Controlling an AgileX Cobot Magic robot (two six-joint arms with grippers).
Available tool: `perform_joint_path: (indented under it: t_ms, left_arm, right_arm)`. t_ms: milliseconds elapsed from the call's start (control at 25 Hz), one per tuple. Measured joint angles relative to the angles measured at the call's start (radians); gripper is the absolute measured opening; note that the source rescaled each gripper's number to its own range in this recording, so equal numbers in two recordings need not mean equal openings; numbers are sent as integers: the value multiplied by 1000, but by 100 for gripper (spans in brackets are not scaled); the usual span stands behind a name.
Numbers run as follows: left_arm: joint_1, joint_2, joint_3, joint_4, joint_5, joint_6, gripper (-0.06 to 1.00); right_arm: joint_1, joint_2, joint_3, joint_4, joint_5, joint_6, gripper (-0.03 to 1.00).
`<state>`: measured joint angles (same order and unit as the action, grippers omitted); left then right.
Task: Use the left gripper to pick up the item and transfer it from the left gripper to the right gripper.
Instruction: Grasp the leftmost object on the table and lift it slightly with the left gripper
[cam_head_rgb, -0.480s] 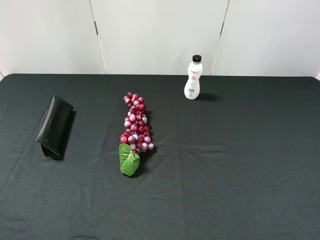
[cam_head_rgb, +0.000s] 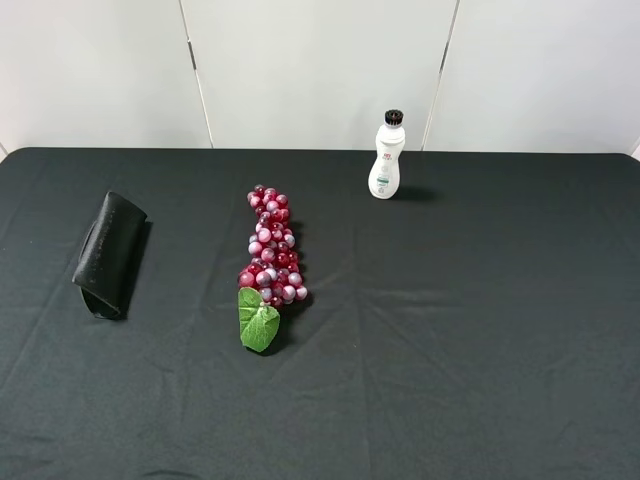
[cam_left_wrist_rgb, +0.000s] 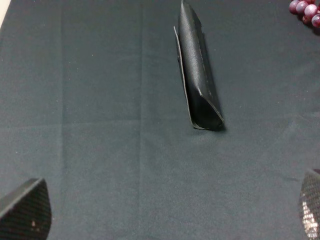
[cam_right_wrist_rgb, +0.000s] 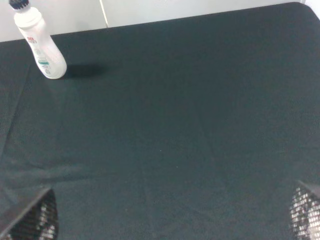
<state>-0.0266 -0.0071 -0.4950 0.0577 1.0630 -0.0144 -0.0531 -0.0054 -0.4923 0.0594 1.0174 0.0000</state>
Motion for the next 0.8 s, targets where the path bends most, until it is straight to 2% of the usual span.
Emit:
perform_joint_path:
  t_ms: [800]
  left_arm:
    - [0, 0, -1, 0, 0, 0, 98]
  right_arm:
    - [0, 0, 0, 0, 0, 0, 100]
